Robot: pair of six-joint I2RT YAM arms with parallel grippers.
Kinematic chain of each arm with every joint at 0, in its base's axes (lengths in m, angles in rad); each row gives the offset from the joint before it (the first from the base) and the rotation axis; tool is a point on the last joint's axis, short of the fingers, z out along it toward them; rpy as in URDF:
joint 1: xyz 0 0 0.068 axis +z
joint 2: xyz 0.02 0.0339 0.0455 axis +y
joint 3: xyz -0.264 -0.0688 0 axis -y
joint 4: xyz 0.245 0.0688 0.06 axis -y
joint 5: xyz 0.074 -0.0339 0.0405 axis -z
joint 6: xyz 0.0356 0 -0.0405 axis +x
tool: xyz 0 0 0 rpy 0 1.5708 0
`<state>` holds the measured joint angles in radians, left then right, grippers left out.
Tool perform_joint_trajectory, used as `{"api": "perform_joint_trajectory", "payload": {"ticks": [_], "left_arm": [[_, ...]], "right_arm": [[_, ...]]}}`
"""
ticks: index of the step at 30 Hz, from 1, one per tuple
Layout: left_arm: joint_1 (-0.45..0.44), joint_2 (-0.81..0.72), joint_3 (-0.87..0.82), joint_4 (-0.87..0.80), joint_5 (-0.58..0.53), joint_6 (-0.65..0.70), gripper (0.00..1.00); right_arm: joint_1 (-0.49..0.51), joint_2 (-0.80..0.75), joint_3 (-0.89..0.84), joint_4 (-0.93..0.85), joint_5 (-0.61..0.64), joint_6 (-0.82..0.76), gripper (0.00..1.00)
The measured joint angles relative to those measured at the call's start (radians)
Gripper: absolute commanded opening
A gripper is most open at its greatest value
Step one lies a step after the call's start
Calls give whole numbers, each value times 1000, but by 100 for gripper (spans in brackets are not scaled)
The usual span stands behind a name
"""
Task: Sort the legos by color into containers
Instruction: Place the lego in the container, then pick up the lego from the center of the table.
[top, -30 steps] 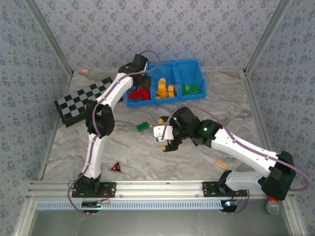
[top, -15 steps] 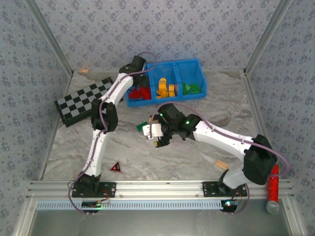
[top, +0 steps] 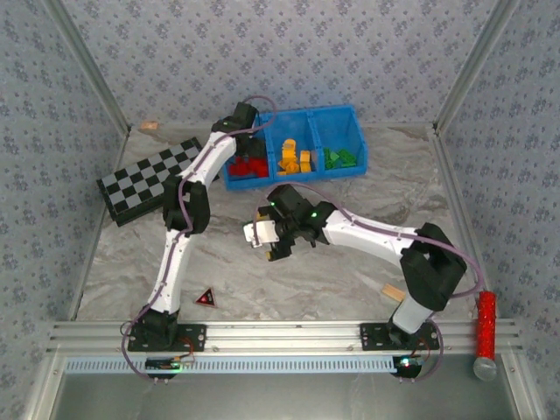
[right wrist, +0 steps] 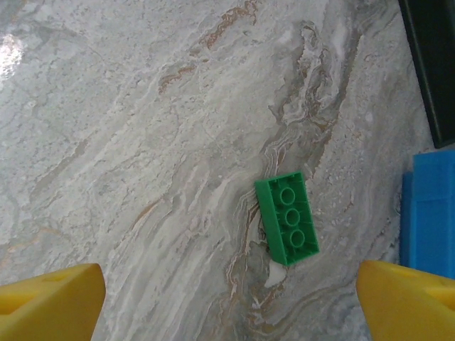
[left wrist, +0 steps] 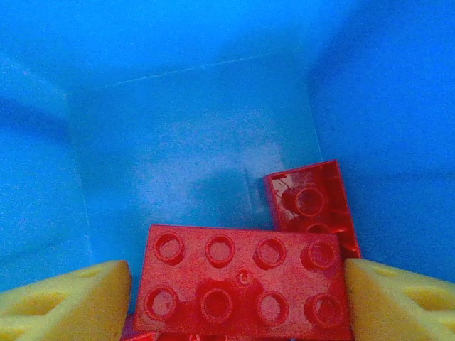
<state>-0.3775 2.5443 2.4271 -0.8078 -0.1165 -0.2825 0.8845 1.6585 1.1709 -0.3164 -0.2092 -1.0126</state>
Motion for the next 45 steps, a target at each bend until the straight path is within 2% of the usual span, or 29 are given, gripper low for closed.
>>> {"api": "perform_joint_trajectory", "payload": {"ticks": [10,14,20,25,29,33,37,45], "left_arm": [[0,-72,-80,2,4,-3,79],[7,-137,-111,3,47,2,78],[11,-262,-163,34,85,12,64],[11,-334,-248,72,120,4,43],[12,-392,-344,91,152,-1,36],[25,-509,-463,104,182,0,32],[59,-690,-583,126,212,-7,28],[147,-1034,-740,123,237,-8,28]], "right_arm": [[-2,93,68,30,-31,-2,93],[-8,145,106,30,-56,-3,93],[-23,216,148,30,-83,-6,91],[-32,252,166,30,-95,-6,91],[-46,287,196,29,-106,-18,91],[-69,314,233,10,-122,-30,91],[-91,354,283,-2,-137,-48,91],[-121,433,335,-48,-156,-78,87]]}}
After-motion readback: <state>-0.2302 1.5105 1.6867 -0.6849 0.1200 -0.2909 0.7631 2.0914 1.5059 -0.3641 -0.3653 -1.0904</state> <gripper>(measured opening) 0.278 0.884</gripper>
